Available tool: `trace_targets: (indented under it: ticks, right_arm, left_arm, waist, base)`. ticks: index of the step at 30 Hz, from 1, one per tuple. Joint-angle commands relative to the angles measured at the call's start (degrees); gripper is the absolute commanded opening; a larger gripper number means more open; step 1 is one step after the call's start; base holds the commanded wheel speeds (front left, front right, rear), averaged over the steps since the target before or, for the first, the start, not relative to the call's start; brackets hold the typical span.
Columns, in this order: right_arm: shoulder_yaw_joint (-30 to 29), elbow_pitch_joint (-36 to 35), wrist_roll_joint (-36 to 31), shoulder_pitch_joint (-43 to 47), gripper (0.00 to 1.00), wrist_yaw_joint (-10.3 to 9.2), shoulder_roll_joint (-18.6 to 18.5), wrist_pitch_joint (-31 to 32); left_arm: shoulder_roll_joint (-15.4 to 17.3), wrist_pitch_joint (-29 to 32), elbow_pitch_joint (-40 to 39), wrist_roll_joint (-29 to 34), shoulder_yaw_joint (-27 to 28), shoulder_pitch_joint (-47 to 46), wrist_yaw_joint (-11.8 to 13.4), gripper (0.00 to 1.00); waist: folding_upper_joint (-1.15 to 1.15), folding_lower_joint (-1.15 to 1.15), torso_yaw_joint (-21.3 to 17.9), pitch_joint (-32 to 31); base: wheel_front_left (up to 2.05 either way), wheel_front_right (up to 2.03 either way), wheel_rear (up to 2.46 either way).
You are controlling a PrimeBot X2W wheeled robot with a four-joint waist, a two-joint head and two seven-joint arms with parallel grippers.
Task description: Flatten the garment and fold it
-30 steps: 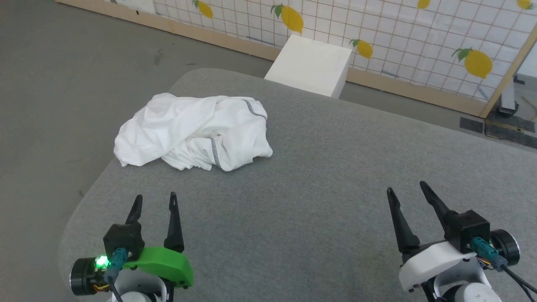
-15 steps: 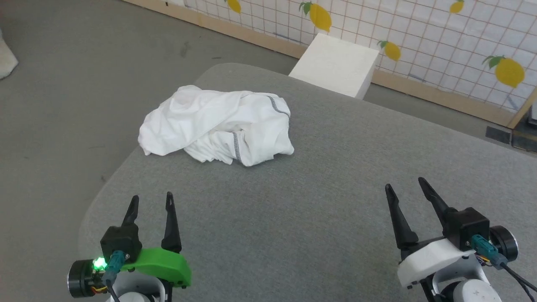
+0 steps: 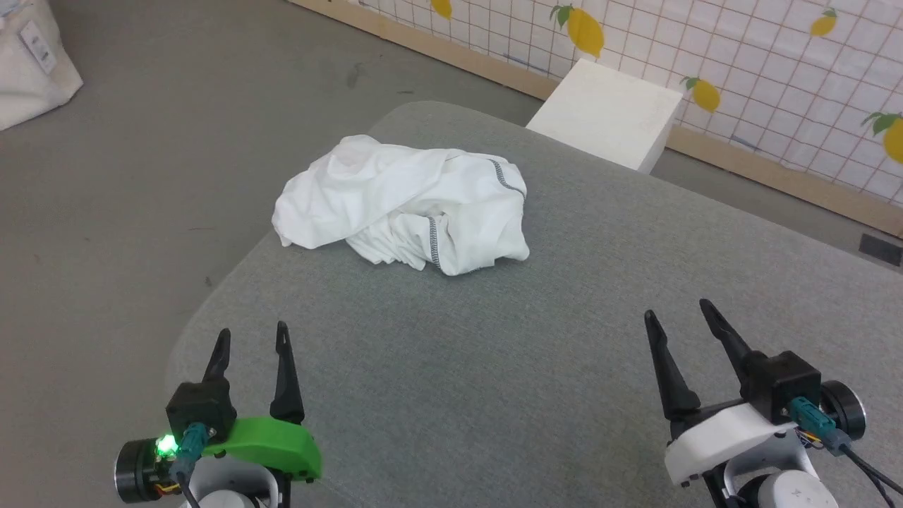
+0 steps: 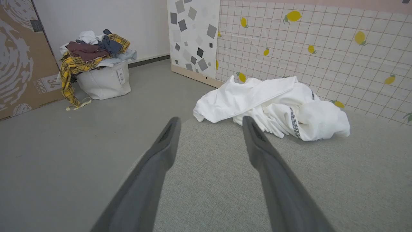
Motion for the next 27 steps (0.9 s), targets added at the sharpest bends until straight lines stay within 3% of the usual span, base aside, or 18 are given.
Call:
trace_targets:
  ticks: [1,21,27]
  right_arm:
    - [0.19,0.26,0.52,-1.06,1.0,-0.08,0.07,-0.51]
    - [0.75,1.3,1.25,-1.53,1.0,-0.1,0.1,-1.98]
    - [0.66,1.37,1.44,-1.6,1.0,-0.1,0.1,-1.91]
  left_arm:
    - [0.57,-0.61,0.19,-0.58,-0.22,-0.96,0.5,1.0]
    - [1.94,-3.19,1.91,-3.39,-1.88,-1.86,3.01,1.0]
    - [2.09,-3.21,1.97,-3.53,-2.03,-1.94,3.05,1.0]
  waist:
    - [0.0,0.0,0.59,-0.03]
    - [0.0,-0.01,6.58,-0.46]
    - [0.0,-0.01,6.45,-0.52]
  base:
    - [0.0,0.0,0.0]
    - [0.0,0.0,0.0]
    - [0.0,0.0,0.0]
